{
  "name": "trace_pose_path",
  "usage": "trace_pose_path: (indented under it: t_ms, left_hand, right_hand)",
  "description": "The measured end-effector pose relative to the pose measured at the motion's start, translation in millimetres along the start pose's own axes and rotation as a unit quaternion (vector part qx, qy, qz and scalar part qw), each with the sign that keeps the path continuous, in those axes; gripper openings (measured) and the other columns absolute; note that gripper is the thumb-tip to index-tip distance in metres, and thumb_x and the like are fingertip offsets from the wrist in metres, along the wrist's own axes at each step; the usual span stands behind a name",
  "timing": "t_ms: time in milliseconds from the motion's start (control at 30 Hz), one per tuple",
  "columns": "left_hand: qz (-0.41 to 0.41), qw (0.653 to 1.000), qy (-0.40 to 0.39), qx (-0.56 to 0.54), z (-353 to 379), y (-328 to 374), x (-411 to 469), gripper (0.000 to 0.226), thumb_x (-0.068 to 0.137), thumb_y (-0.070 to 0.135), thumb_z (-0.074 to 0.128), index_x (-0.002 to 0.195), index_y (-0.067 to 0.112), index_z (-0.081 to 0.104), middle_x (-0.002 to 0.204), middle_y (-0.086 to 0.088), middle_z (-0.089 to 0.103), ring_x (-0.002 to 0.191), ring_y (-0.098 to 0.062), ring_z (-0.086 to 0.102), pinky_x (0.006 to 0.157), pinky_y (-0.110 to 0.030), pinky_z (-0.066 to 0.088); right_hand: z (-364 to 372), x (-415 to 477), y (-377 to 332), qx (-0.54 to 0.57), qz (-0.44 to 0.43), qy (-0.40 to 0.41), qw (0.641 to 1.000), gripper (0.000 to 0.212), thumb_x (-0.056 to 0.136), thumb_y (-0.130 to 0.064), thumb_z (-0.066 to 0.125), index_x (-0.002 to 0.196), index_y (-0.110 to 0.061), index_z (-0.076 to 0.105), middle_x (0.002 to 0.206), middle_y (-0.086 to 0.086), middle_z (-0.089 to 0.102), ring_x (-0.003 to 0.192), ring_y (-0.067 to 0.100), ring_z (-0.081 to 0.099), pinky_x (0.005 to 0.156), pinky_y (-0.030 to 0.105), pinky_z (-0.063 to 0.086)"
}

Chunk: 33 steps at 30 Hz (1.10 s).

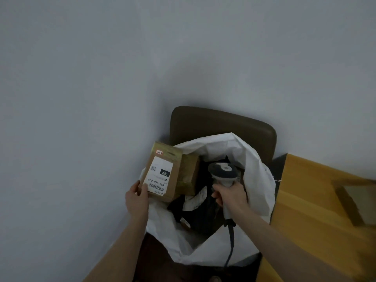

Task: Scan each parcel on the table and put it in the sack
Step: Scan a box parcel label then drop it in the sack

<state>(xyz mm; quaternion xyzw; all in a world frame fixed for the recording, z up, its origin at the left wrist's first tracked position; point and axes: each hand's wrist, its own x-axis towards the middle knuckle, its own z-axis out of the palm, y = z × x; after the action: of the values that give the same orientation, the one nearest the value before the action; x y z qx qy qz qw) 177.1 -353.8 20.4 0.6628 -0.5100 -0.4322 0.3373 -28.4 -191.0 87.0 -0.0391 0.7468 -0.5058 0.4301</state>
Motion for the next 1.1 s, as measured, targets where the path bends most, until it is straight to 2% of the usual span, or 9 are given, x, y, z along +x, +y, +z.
trace_pose_path:
  t_ms: [133, 233, 333, 433, 600, 700, 800, 1000, 1100]
  left_hand:
    - [0.013, 1.000, 0.012, -0.012, 6, 2, 5, 0.040, 0.093, 0.024, 0.059, 0.132, 0.013, 0.057, 0.119, -0.011, 0.059, 0.105, -0.024, 0.061, 0.093, -0.039, 0.051]
    - [-0.033, 0.996, -0.076, -0.042, 4, 0, 8, 0.038, 0.093, 0.018, 0.060, 0.129, 0.006, 0.057, 0.118, -0.014, 0.063, 0.104, -0.027, 0.062, 0.089, -0.045, 0.054]
    - [-0.084, 0.980, -0.172, -0.054, 10, -4, 0, 0.030, 0.093, 0.016, 0.061, 0.120, 0.005, 0.061, 0.105, -0.012, 0.068, 0.092, -0.025, 0.067, 0.074, -0.036, 0.058]
    - [-0.105, 0.965, -0.225, -0.081, 22, -4, -13, 0.026, 0.092, 0.018, 0.062, 0.115, 0.007, 0.064, 0.102, -0.013, 0.071, 0.093, -0.026, 0.069, 0.077, -0.039, 0.059]
    - [-0.136, 0.960, -0.140, -0.202, 1, 8, -3, 0.022, 0.093, 0.015, 0.059, 0.112, 0.003, 0.063, 0.103, -0.016, 0.069, 0.095, -0.031, 0.066, 0.078, -0.041, 0.056]
    - [-0.094, 0.978, -0.084, -0.166, -34, 8, 10, 0.027, 0.092, 0.014, 0.061, 0.116, 0.003, 0.064, 0.103, -0.015, 0.069, 0.094, -0.028, 0.067, 0.075, -0.037, 0.056]
    - [-0.066, 0.991, -0.051, -0.108, -47, 2, 9, 0.035, 0.090, 0.013, 0.063, 0.124, 0.004, 0.061, 0.106, -0.013, 0.068, 0.096, -0.027, 0.066, 0.075, -0.036, 0.056]
    - [-0.093, 0.989, -0.104, -0.056, -6, -12, 1, 0.033, 0.090, 0.011, 0.063, 0.123, 0.004, 0.060, 0.100, -0.009, 0.067, 0.090, -0.019, 0.065, 0.073, -0.034, 0.057]
    - [-0.109, 0.985, -0.136, 0.011, 19, -14, 10, 0.036, 0.090, 0.015, 0.063, 0.125, 0.005, 0.060, 0.110, -0.014, 0.067, 0.098, -0.026, 0.064, 0.088, -0.044, 0.054]
  right_hand:
    - [10, 11, 5, -0.010, 0.000, 0.002, 1.000, 0.004, 0.086, -0.009, 0.067, 0.084, -0.010, 0.064, 0.067, 0.008, 0.067, 0.050, 0.010, 0.057, 0.045, 0.018, 0.046]
    - [15, 16, 8, -0.008, 0.005, 0.010, 1.000, 0.008, 0.085, -0.007, 0.067, 0.078, -0.010, 0.064, 0.056, 0.004, 0.066, 0.043, 0.008, 0.056, 0.042, 0.018, 0.046]
    - [18, 18, 9, 0.000, 0.015, 0.003, 1.000, 0.008, 0.086, -0.007, 0.067, 0.080, -0.011, 0.063, 0.053, 0.001, 0.065, 0.043, 0.008, 0.057, 0.042, 0.017, 0.046]
    - [16, 20, 6, 0.006, 0.017, -0.005, 1.000, 0.005, 0.086, -0.009, 0.068, 0.086, -0.012, 0.064, 0.059, 0.002, 0.066, 0.047, 0.007, 0.059, 0.043, 0.017, 0.046]
    - [13, 24, 1, 0.005, 0.009, -0.012, 1.000, 0.003, 0.086, -0.009, 0.066, 0.084, -0.009, 0.064, 0.061, 0.006, 0.066, 0.047, 0.010, 0.058, 0.047, 0.020, 0.049]
    - [19, 23, 4, 0.010, 0.011, -0.026, 1.000, 0.003, 0.085, -0.008, 0.066, 0.087, -0.006, 0.065, 0.058, 0.007, 0.066, 0.048, 0.013, 0.058, 0.054, 0.028, 0.050]
    - [23, 22, 9, 0.007, 0.011, -0.048, 0.999, 0.004, 0.084, -0.009, 0.066, 0.088, -0.009, 0.064, 0.058, 0.006, 0.067, 0.050, 0.014, 0.058, 0.055, 0.028, 0.050]
    - [31, 31, 19, -0.014, 0.009, -0.049, 0.999, 0.007, 0.085, -0.010, 0.066, 0.091, -0.010, 0.062, 0.064, 0.006, 0.068, 0.056, 0.015, 0.062, 0.057, 0.027, 0.051]
    - [37, 40, 21, -0.027, 0.011, -0.036, 0.999, 0.006, 0.086, -0.010, 0.066, 0.091, -0.011, 0.062, 0.065, 0.007, 0.068, 0.059, 0.016, 0.063, 0.059, 0.028, 0.053]
